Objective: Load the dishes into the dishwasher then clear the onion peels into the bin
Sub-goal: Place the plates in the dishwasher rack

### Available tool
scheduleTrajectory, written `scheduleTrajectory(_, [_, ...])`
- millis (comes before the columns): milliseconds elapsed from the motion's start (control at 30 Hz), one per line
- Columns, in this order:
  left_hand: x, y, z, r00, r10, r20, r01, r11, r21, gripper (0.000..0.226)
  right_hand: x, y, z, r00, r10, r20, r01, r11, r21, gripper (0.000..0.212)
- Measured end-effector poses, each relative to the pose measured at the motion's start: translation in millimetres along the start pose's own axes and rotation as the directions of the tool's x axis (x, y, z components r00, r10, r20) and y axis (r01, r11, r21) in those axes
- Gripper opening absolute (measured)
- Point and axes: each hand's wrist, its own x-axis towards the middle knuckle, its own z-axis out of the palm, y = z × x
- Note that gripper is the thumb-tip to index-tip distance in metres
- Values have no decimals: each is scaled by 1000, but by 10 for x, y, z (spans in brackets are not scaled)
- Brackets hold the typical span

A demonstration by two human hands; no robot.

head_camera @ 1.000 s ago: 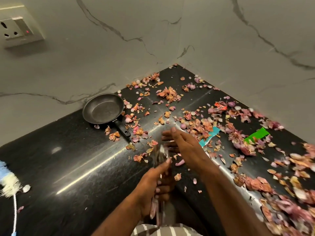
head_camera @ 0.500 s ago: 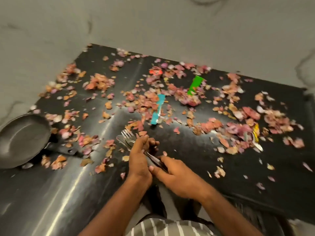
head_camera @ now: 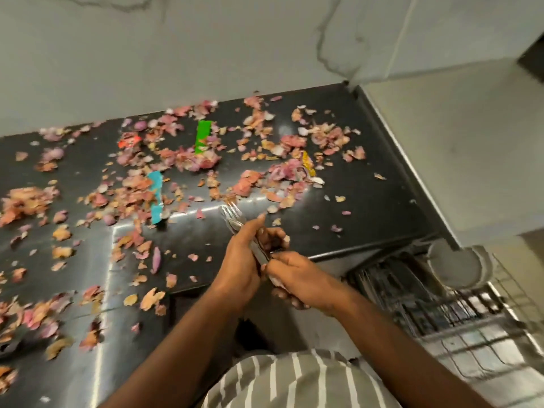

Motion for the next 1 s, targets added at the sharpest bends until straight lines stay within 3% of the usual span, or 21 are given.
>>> scheduleTrajectory(200, [-103,-547,762,995,18,97,-31,991,132,30,-590,511,-531,991,-74,-110,87,989,121,35])
scheduleTrajectory(400, [-194,-1289,1436,966,-133,224,63,953,295,35,-1264,1211,-1065,982,-46,-183,102,945,311,44])
scheduleTrajectory(533, [-223,-1734,1722,915,-237,325,158,955,252,27,-1613,1657,-1308,977,20,-214,103,832,545,47])
scheduleTrajectory(633, [-243,-1984,2027,889,-301,344,186,926,329,22,-1794,1988,-1414,971,56,-233,114,747,655,46])
scheduleTrajectory(800, [-53,-2395,2463,895,-387,221,198,790,580,25,-1852,2437,-1548,903,95,-420,196,778,597,45])
scheduleTrajectory(1000, [467,-3051,2963,873,-468,139,244,665,705,15,-1856,3042,-1821,709,209,-674,42,941,337,41])
